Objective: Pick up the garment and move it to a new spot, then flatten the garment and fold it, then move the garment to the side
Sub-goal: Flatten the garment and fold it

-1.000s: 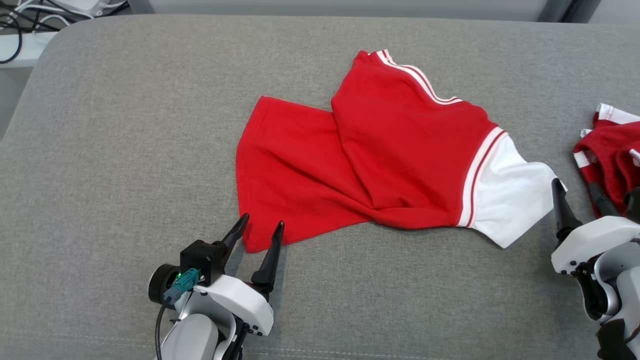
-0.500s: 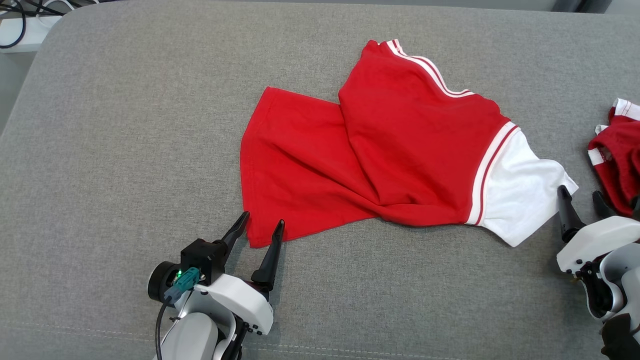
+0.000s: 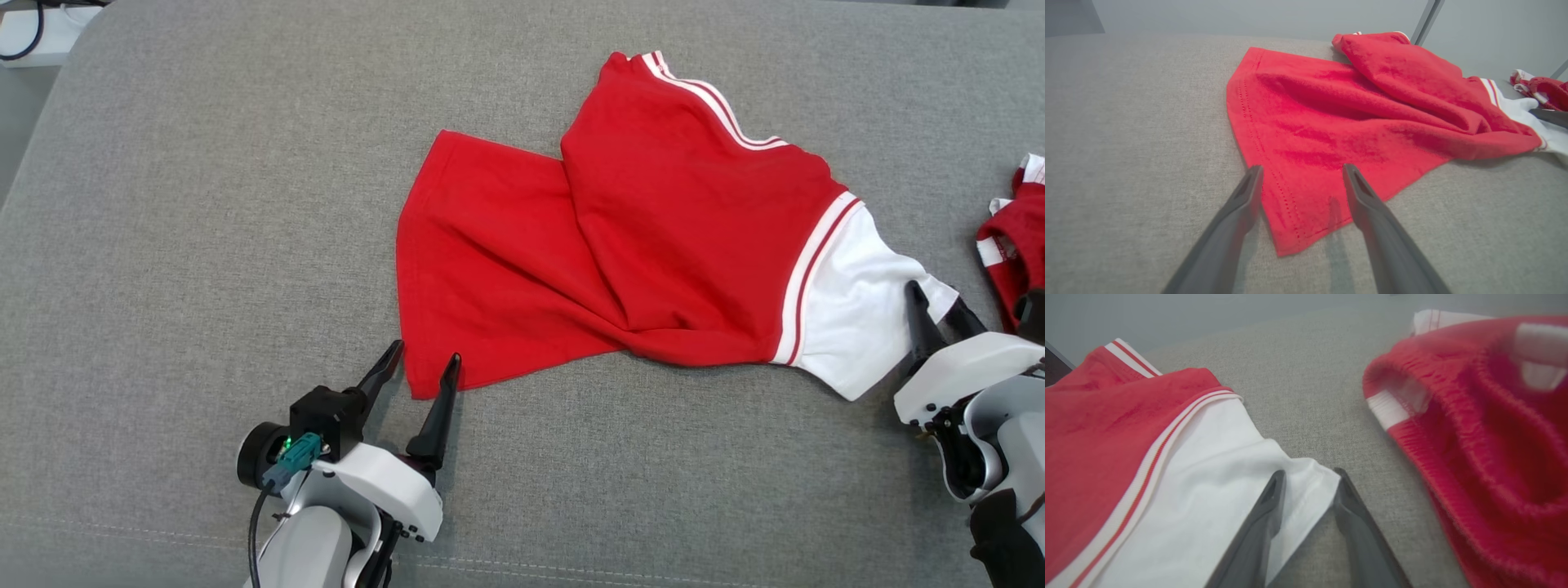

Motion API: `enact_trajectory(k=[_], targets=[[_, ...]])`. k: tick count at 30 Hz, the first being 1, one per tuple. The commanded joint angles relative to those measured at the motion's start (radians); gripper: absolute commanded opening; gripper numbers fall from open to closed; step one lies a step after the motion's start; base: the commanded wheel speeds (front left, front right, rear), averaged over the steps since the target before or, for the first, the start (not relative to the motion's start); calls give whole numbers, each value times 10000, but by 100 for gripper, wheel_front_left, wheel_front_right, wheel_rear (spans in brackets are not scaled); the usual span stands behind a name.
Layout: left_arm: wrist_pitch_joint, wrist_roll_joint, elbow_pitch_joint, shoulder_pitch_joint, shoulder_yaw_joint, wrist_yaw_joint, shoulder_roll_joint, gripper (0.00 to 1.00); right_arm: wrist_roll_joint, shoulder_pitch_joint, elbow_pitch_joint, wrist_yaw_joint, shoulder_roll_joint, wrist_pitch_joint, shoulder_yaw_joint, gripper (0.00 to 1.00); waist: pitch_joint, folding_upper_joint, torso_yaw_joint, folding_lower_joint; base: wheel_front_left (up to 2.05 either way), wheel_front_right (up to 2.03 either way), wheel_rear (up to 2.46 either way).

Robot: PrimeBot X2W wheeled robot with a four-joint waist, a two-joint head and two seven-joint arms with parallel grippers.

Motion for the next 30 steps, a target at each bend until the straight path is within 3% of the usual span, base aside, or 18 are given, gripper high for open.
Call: enact_trajectory(k=[1,6,9,19,30], targets=[[-88,88,-264,-384,330,-42,93,100,54,-39,-98,42,-90,-176,287,47,-1,0,8,0,0,0,0],[-88,86,-258,-391,357,-31,93,100,295,-122,80,42,-155,-370,467,25,-28,0,4,0,0,0,0],[-88,78,-244,-385,350,-23,93,100,453,-152,148,42,-206,-487,538,2,-61,0,-19,0,0,0,0],[-88,-58,-148,-320,474,167,93,100,1033,-50,-137,42,-498,-853,435,0,-229,0,-125,0,0,0,0],[-88,-1113,934,-350,320,162,93,100,987,149,-432,42,-508,-921,672,0,-295,0,-390,0,0,0,0]])
